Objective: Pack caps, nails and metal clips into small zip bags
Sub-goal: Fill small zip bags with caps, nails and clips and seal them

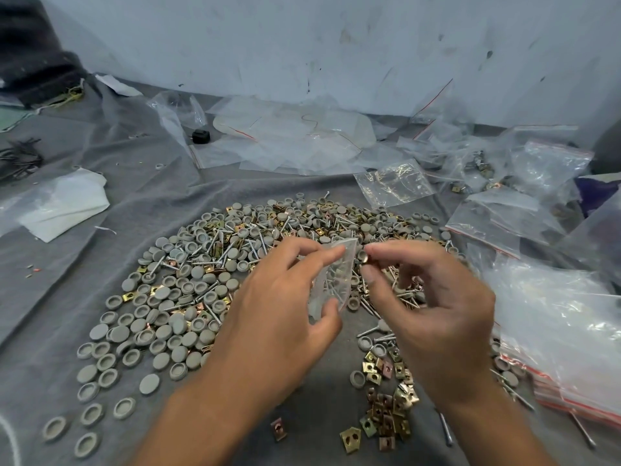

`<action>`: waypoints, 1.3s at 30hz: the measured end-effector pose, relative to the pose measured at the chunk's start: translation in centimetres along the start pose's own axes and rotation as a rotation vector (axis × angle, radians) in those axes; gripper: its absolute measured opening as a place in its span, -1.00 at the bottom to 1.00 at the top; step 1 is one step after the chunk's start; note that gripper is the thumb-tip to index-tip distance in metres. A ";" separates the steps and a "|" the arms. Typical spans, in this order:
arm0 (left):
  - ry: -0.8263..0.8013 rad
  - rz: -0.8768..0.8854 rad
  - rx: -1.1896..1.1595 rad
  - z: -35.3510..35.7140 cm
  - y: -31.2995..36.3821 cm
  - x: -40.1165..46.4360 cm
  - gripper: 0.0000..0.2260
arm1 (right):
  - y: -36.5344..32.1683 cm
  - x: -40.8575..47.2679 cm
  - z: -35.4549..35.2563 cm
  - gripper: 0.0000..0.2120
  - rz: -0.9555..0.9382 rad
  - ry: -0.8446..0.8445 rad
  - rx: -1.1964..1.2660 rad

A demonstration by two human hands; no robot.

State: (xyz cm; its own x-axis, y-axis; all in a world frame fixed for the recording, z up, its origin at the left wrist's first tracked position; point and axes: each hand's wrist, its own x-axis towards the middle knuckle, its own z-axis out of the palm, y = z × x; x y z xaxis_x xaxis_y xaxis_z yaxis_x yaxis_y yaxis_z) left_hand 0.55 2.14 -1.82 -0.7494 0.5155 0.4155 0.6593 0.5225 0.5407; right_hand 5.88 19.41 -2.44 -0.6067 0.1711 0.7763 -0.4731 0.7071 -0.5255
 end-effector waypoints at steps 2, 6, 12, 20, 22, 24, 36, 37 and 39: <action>-0.003 0.006 -0.006 0.0 0.1 0.0 -0.48 | -0.2 -0.2 0.5 -0.80 -0.055 -0.048 -0.064; 0.000 0.006 0.002 -0.1 0.0 -0.1 -0.48 | -0.4 -0.4 0.6 -0.78 -0.057 -0.025 -0.088; -0.016 0.009 -0.006 -0.1 0.1 0.0 -0.47 | -1.0 -0.5 1.0 -0.77 -0.151 0.047 -0.034; 0.016 -0.004 0.005 -0.4 0.0 0.0 -0.48 | 0.1 -0.2 0.3 -0.84 -0.008 0.059 -0.077; 0.041 -0.013 -0.018 -0.6 0.0 0.0 -0.50 | 0.5 0.0 -0.4 -0.85 0.084 0.078 -0.083; 0.100 -0.025 -0.070 -0.8 0.3 0.2 -0.53 | 0.9 0.1 -1.0 -0.84 0.216 -0.024 -0.102; 0.428 -0.162 -0.277 -2.1 -0.9 0.5 -0.71 | 1.2 -1.1 -2.6 -0.72 0.371 -1.061 -0.209; 0.415 -0.178 -0.312 -2.2 -1.1 0.4 -0.71 | 1.1 -1.1 -2.5 -0.75 0.367 -1.032 -0.213; 0.385 -0.248 -0.476 -2.7 -1.4 0.5 -0.72 | 1.0 -1.1 -2.2 -0.84 0.362 -0.938 -0.222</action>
State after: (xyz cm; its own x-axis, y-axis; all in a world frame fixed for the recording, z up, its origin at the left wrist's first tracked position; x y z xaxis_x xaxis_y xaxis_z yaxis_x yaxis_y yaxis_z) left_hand -0.90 -0.17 -0.38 -0.9023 0.0923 0.4210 0.4310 0.1913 0.8818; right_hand 7.46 21.42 -3.02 -0.9892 -0.1376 -0.0499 -0.0913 0.8467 -0.5241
